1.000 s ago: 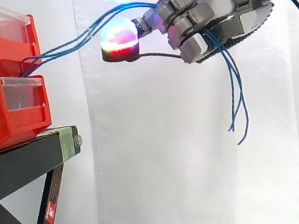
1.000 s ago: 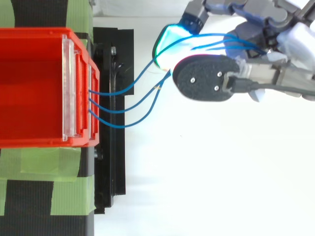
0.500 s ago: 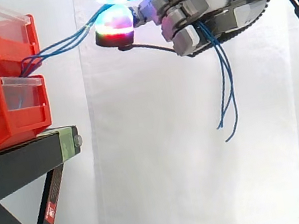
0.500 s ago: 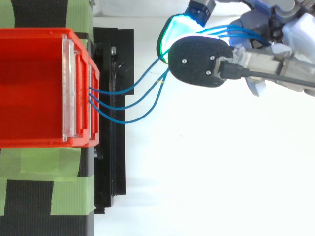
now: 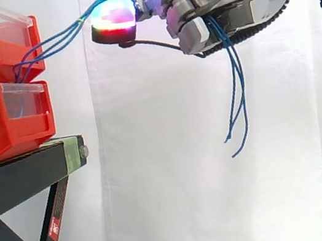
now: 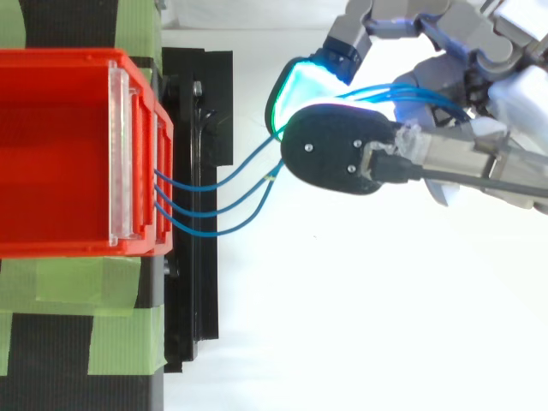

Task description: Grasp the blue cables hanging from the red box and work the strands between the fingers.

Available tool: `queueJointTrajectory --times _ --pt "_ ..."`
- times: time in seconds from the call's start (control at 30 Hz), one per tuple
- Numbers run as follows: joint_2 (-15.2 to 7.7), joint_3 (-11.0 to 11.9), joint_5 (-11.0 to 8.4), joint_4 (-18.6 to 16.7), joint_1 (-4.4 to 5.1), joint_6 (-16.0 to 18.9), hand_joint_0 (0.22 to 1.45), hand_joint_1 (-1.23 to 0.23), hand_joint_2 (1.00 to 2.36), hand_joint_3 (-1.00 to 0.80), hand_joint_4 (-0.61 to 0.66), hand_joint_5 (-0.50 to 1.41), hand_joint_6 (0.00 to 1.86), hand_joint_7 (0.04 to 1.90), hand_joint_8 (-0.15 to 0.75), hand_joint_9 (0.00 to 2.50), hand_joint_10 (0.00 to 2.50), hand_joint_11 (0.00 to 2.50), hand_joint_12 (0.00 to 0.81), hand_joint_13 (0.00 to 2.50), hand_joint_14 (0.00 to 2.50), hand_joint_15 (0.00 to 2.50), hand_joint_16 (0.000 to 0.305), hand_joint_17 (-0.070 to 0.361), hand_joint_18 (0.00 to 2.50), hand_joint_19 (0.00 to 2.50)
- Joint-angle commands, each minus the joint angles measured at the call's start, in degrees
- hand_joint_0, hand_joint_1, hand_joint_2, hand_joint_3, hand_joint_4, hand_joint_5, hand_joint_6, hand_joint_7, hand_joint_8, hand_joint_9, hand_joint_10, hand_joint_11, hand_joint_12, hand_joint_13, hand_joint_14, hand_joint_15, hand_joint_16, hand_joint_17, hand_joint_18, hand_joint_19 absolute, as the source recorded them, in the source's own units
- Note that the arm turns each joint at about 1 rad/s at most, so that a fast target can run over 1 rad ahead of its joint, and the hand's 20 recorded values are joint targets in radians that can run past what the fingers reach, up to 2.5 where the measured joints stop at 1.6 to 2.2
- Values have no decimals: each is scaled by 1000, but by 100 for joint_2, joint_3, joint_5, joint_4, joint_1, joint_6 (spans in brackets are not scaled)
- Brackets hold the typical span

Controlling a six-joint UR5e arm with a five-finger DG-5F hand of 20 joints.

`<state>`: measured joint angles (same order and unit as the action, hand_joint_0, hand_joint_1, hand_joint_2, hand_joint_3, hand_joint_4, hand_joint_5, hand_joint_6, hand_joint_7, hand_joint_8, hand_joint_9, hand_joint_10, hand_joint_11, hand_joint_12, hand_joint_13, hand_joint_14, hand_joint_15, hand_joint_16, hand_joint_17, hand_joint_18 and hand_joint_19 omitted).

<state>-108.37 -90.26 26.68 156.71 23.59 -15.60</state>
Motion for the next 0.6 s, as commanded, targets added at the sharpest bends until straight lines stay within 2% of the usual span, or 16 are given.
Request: queueJointTrajectory --times 0.0,0.1,0.27,0.3,0.37,0.43,0.57 --pt "0 0 -102 -9 58 66 980 -543 1023 -90 215 62 688 1202 384 987 2500 2500 419 1081 2500 1644 46 104 1462 1184" --pt "0 0 -190 -9 85 119 996 -533 1023 -61 202 134 549 1273 384 987 2500 2500 419 1081 2500 1644 46 104 1462 1184" --pt "-9 0 -269 -9 120 189 1030 -528 1024 17 201 161 547 1301 384 987 2500 2500 419 1081 2500 1644 46 104 1462 1184" --pt "0 0 -278 -9 129 189 1049 -553 1024 105 195 106 683 1250 384 987 2500 2500 419 1081 2500 1644 46 104 1462 1184" --pt "0 0 -322 -9 146 207 1063 -583 1022 177 191 62 794 1217 384 987 2500 2500 419 1081 2500 1644 46 104 1462 1184" --pt "0 0 -339 -9 155 207 1058 -614 1020 194 185 40 853 1218 384 987 2500 2500 419 1081 2500 1644 46 104 1462 1184" --pt "0 0 -357 -9 181 207 980 -690 1009 213 196 -31 1109 1119 384 987 2500 2500 419 1081 2500 1644 46 104 1462 1184"
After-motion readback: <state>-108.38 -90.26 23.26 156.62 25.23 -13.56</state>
